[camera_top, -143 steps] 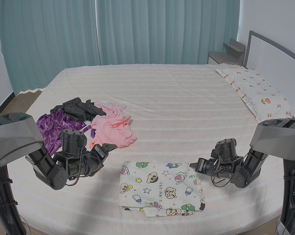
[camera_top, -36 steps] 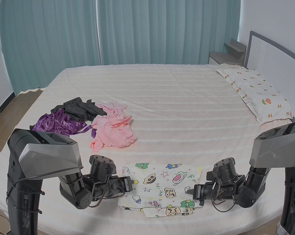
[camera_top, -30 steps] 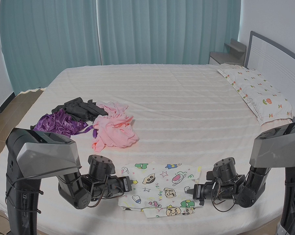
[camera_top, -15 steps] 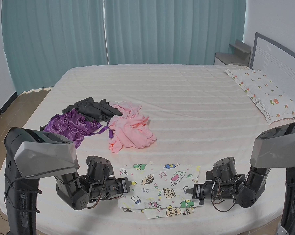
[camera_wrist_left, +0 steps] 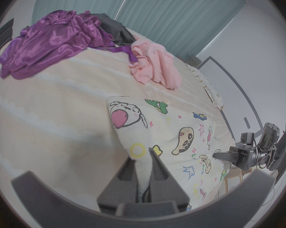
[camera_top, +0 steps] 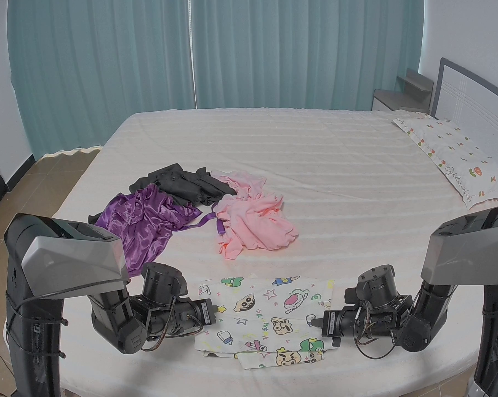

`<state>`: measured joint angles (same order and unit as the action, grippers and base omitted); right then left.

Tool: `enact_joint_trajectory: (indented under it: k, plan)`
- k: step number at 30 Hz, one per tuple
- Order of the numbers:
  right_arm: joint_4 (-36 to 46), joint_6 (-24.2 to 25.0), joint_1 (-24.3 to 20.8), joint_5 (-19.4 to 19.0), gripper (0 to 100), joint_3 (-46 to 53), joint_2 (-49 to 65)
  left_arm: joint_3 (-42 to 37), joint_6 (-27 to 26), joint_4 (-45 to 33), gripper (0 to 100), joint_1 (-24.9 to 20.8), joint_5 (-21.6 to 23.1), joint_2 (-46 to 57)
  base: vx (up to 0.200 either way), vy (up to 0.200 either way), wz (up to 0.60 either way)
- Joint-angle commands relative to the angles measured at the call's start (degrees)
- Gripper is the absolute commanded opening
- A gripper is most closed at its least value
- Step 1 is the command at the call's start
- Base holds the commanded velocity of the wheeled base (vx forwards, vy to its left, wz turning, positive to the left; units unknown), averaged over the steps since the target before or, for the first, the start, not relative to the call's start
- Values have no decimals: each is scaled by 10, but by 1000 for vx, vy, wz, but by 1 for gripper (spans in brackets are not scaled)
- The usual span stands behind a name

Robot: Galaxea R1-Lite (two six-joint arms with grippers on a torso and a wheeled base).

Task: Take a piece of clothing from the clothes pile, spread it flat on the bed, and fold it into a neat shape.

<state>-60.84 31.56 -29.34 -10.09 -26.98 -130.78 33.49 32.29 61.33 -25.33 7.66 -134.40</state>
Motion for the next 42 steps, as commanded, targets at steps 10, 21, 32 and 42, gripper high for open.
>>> enact_joint_trajectory:
  k: [10,21,32,42]
  plan:
    - [-1,0,0,1,0,1,1,-5,1,0,0,1,0,-2,0,80,0]
    - [1,0,0,5,100,9,8,-21,2,27,100,0,1,-2,0,0,0]
    - [-1,-1,-11,16,100,76,46,-102,3,103,100,27,5,5,0,0,0]
    - [5,-2,-45,23,0,73,36,-163,4,150,100,51,9,10,0,0,0]
